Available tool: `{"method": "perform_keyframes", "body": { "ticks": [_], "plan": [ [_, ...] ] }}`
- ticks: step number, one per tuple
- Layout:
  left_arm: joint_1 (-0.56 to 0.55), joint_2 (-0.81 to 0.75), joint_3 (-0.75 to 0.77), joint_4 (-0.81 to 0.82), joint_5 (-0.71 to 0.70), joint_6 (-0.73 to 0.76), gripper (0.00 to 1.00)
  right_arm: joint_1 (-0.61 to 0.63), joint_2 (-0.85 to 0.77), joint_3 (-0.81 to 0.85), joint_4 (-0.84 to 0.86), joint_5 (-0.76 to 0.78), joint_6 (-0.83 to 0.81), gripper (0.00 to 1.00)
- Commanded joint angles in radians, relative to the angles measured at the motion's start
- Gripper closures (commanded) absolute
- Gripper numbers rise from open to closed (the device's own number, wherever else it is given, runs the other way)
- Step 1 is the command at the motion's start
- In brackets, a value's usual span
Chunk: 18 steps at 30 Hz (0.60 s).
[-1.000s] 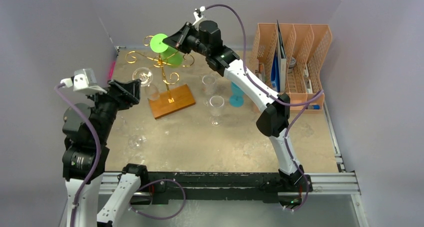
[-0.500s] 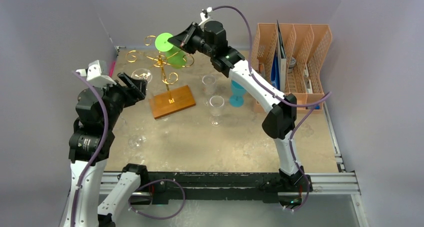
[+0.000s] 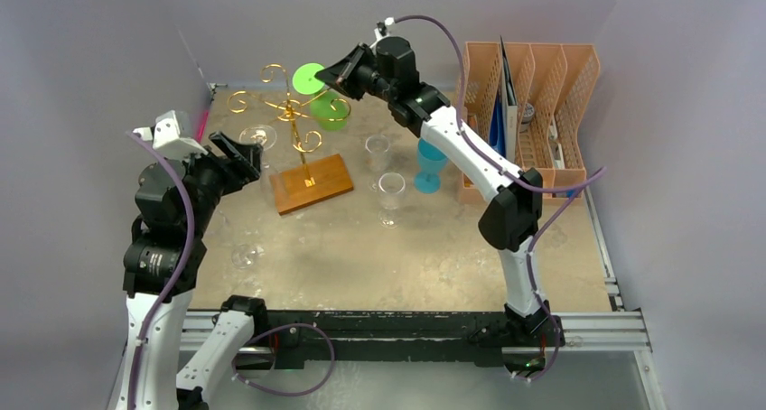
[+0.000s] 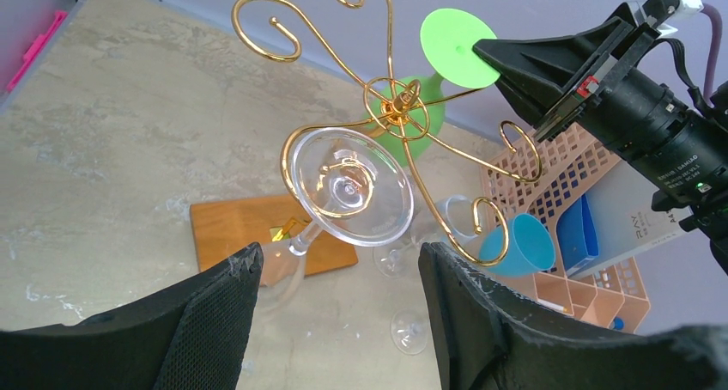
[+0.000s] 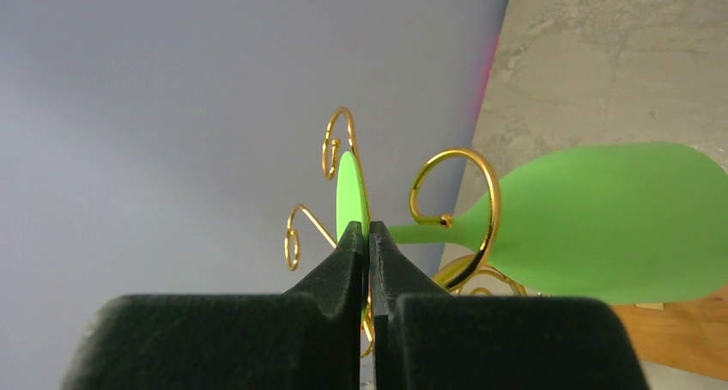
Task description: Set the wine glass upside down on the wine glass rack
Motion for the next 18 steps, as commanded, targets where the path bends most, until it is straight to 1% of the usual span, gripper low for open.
{"method": "perform_keyframes", "body": {
  "ticks": [1,8,14,18],
  "plan": [
    [-0.001,-0.011,0.027,0.015,-0.02,-0.002,0.34,-0.008,-0.093,-0.019,0.008,0.023,0.008,1.0],
    [-0.001,-0.019,0.051,-0.006,-0.01,-0.001,0.34,-0.035,-0.17,-0.145,0.056,0.043,0.02,1.0],
    [-0.001,-0.025,0.042,-0.008,-0.017,0.005,0.34,-0.058,-0.192,-0.188,0.077,0.069,0.042,1.0],
    [-0.001,-0.034,0.045,-0.012,-0.025,0.013,0.34,-0.076,-0.165,-0.205,0.203,0.063,0.079,1.0]
  ]
}}
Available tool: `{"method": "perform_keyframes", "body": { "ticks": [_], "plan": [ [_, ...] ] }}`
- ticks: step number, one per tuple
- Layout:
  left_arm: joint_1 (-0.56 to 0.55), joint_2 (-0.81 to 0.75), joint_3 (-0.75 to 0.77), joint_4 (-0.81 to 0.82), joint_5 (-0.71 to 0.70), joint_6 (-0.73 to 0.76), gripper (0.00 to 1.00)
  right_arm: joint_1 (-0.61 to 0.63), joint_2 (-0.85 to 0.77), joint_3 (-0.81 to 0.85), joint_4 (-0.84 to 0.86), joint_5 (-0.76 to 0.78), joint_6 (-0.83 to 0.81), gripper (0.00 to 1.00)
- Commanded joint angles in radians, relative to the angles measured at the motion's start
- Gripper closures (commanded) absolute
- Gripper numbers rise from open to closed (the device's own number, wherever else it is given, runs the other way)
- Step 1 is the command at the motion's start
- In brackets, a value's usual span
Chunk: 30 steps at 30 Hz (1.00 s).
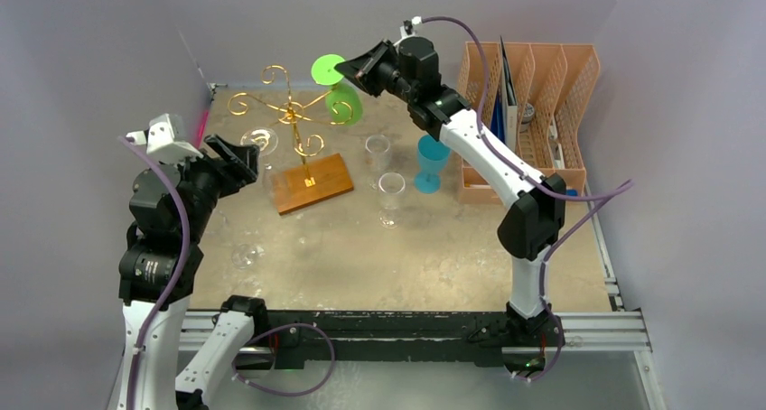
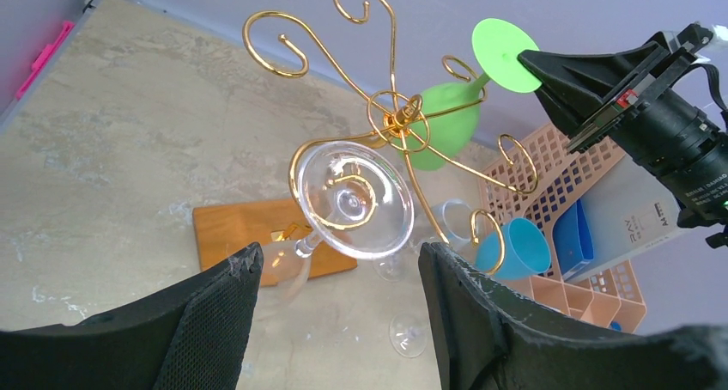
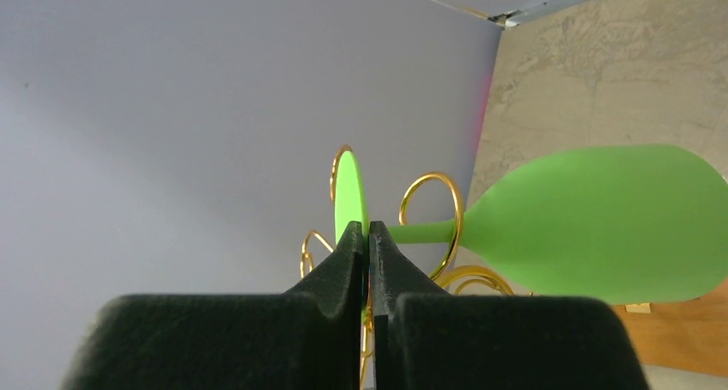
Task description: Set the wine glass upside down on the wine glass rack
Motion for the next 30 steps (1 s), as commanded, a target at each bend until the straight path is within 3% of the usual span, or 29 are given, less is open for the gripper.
{"method": "perform_keyframes", "body": {
  "ticks": [1,16,23,30],
  "plan": [
    [-0.001,-0.016,0.029,0.001,-0.02,0.014,0.34,-0.027,0.006,0.012,0.139,0.004,0.056,1.0],
    [-0.001,-0.034,0.018,-0.017,-0.039,0.025,0.34,-0.047,0.138,0.218,0.031,-0.1,0.056,0.99],
    [-0.001,-0.042,0.021,-0.024,-0.058,0.031,0.34,-0.053,0.145,0.24,-0.045,-0.114,0.036,0.64],
    [-0.001,-0.051,0.027,-0.033,-0.075,0.041,0.34,-0.059,0.177,0.302,-0.107,-0.123,0.027,0.62]
  ]
}}
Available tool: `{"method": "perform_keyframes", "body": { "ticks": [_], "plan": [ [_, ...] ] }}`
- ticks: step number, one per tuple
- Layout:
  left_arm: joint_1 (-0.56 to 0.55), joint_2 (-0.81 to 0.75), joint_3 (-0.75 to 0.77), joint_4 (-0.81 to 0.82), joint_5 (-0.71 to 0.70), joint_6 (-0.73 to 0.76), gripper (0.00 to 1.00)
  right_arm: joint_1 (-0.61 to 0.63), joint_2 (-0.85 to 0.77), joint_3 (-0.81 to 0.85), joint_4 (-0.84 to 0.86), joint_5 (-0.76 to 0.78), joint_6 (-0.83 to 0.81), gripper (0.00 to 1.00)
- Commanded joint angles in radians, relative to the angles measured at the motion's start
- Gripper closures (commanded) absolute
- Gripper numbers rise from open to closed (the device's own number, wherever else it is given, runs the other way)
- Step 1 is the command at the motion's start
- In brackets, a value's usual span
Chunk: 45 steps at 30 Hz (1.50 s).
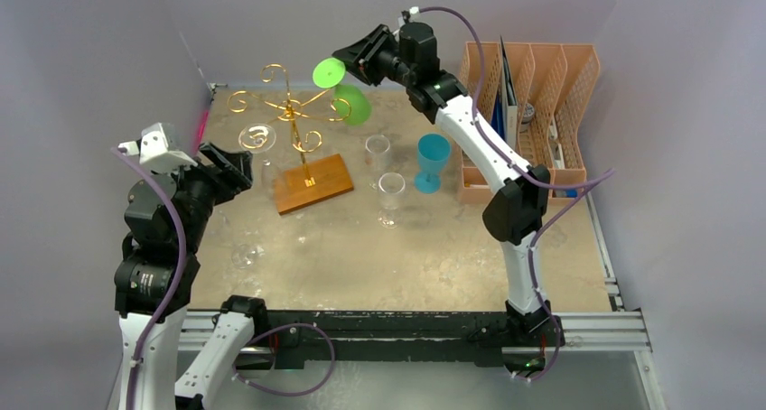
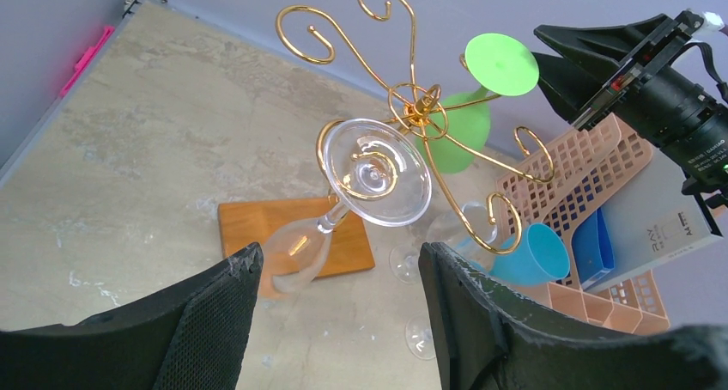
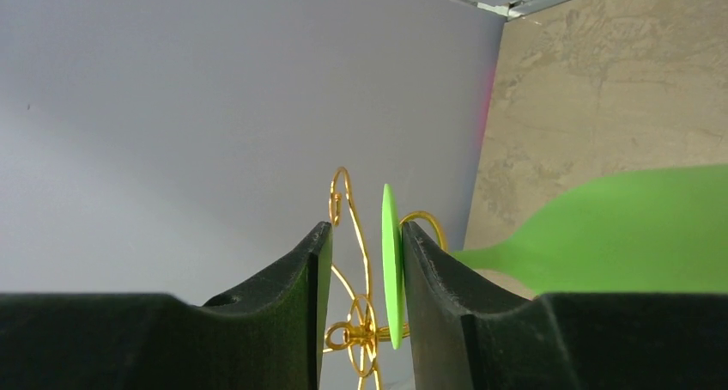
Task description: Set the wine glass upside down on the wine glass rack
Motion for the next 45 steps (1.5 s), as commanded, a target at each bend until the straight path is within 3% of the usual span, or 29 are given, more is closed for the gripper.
{"method": "perform_keyframes", "body": {
  "ticks": [1,9,19,23,35,41,45],
  "plan": [
    [-0.001,-0.013,0.027,0.008,-0.023,0.023,0.34,-0.005,0.017,0.078,-0.028,-0.02,-0.02,0.62],
    [-0.001,-0.015,0.035,0.001,-0.029,0.03,0.34,-0.008,0.058,0.143,-0.049,-0.015,-0.019,0.7],
    [-0.001,-0.02,0.035,-0.01,-0.037,0.036,0.34,-0.012,0.103,0.159,-0.004,-0.023,-0.018,0.71],
    [-0.001,-0.02,0.04,-0.014,-0.023,0.042,0.34,-0.012,0.108,0.143,-0.016,-0.017,-0.019,0.63],
    [-0.001,-0.048,0.106,-0.048,-0.004,0.091,0.34,-0.021,0.05,0.129,0.016,0.004,-0.135,0.25],
    [-0.001,-0.053,0.119,-0.06,0.032,0.115,0.33,-0.036,-0.049,0.054,-0.01,0.042,-0.212,0.19],
    [-0.001,-0.068,0.13,-0.083,0.042,0.118,0.32,-0.039,-0.19,-0.116,0.009,0.096,-0.287,0.19]
  ]
}}
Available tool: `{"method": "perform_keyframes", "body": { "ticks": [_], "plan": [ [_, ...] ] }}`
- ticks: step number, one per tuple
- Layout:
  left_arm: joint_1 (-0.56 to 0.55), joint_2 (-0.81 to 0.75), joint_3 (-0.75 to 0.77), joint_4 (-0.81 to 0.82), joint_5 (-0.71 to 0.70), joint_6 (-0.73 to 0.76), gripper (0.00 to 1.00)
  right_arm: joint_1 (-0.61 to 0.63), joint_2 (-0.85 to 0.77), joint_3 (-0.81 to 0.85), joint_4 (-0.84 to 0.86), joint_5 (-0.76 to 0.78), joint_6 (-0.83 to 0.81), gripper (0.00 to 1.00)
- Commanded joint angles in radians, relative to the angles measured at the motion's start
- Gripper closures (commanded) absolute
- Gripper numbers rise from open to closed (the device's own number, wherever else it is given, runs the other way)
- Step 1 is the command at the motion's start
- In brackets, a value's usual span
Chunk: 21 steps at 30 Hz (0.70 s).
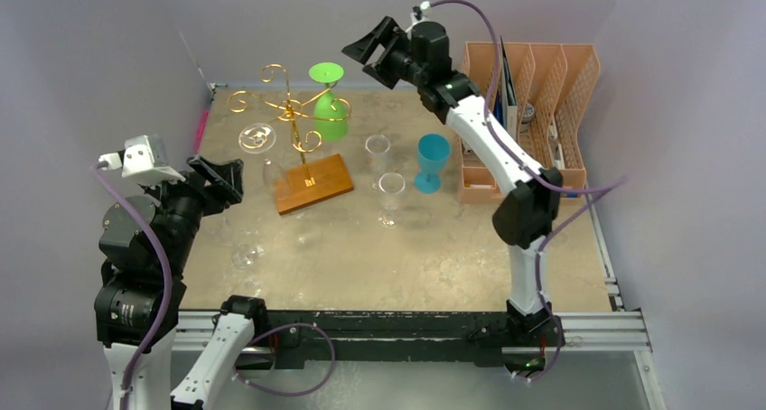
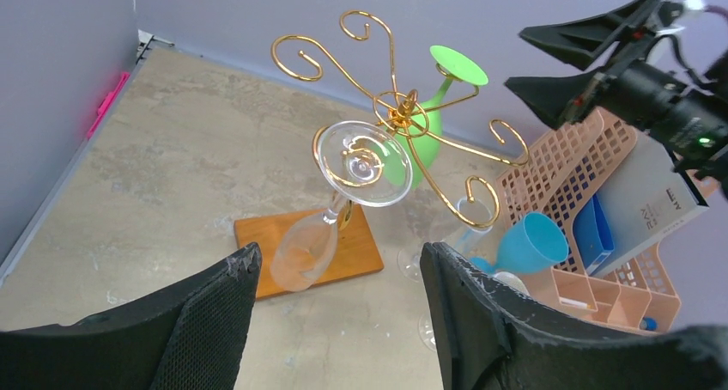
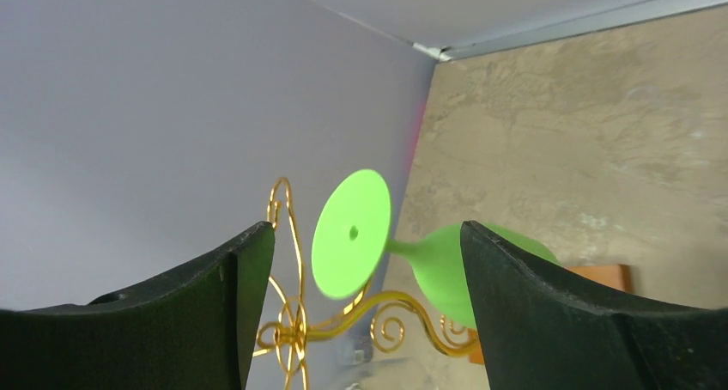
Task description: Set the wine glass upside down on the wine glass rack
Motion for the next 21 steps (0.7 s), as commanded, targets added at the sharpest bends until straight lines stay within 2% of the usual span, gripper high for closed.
{"method": "perform_keyframes", "body": {
  "ticks": [1,7,12,18,21],
  "plan": [
    [-0.001,-0.019,0.045,-0.02,0.027,0.029,0.32,-0.008,-0.231,-0.158,0.045,0.072,-0.129,0.19],
    [-0.001,-0.024,0.08,-0.052,0.077,0.03,0.29,-0.008,-0.526,-0.465,-0.019,0.147,-0.289,0.23],
    [-0.001,-0.034,0.101,-0.063,0.161,0.034,0.26,-0.007,-0.725,-0.657,-0.176,0.188,-0.435,0.27],
    [-0.001,-0.048,0.104,-0.086,0.179,0.021,0.22,0.041,-0.818,-0.76,-0.375,0.187,-0.53,0.34],
    [-0.001,-0.054,0.107,-0.097,0.182,0.004,0.22,0.14,-0.812,-0.766,-0.451,0.31,-0.579,0.4]
  ]
}}
